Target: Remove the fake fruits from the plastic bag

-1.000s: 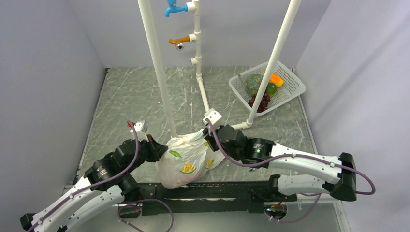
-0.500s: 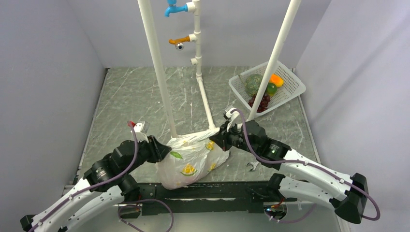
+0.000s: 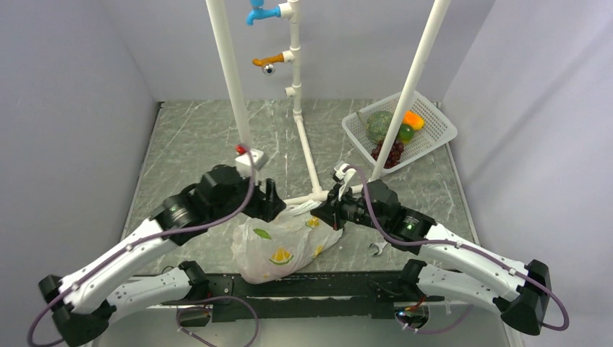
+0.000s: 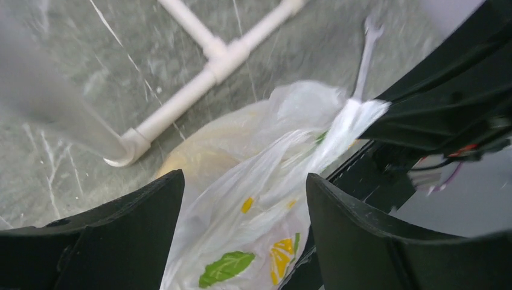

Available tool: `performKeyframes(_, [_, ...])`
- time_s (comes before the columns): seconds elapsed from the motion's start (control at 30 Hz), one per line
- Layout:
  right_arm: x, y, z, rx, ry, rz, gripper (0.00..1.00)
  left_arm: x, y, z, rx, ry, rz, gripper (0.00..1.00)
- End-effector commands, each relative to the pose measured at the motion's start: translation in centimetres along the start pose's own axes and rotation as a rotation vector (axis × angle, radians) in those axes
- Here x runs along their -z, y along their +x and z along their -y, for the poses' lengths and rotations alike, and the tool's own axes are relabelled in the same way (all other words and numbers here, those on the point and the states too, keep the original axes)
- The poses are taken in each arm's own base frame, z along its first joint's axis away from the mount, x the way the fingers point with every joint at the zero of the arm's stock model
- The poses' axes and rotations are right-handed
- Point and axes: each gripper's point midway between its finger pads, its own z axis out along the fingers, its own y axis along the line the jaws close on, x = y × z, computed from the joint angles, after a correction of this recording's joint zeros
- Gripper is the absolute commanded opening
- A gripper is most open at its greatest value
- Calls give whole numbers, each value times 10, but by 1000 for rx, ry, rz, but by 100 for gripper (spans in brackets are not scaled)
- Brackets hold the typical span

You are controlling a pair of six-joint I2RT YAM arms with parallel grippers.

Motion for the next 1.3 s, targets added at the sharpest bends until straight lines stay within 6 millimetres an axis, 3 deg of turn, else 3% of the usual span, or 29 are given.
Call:
performKeyframes(0.0, [11,-28,-10,26,-28,87,0,-22,23,4,-106,55,-124,80])
performKeyframes(0.13, [12,-24,-9,29,-23,83,0,-36,29,5,-80,66,-121,80])
performKeyframes(0.23, [11,-23,-8,34,-21,78,0,-43,35,10,-57,102,-126,75])
performKeyframes(0.3, [10,-22,-6,40,-14,72,0,-44,40,13,-44,129,-129,67])
performKeyframes(0.37, [11,-23,-4,40,-1,74,0,-40,37,10,-37,110,-113,52])
performKeyframes(0.53, [14,-21,13,-4,97,96,0,-9,0,-18,0,-70,58,22])
performKeyframes(0.63, [18,-17,29,-61,192,114,0,23,-18,-38,74,-173,190,2])
performKeyframes(0.67, [20,-16,33,-80,214,121,0,37,-24,-40,108,-175,250,0])
performKeyframes(0.9, [14,-4,30,-122,187,105,0,81,-27,-50,202,-135,418,0])
performKeyframes(1.0, [8,-10,24,-119,160,94,0,102,-37,-55,227,-139,499,0])
performKeyframes(1.17, [1,-52,6,-74,94,147,0,152,-74,-64,195,-218,630,0])
performKeyframes(1.27, [-3,-88,-4,-38,71,202,0,165,-98,-66,103,-310,617,0])
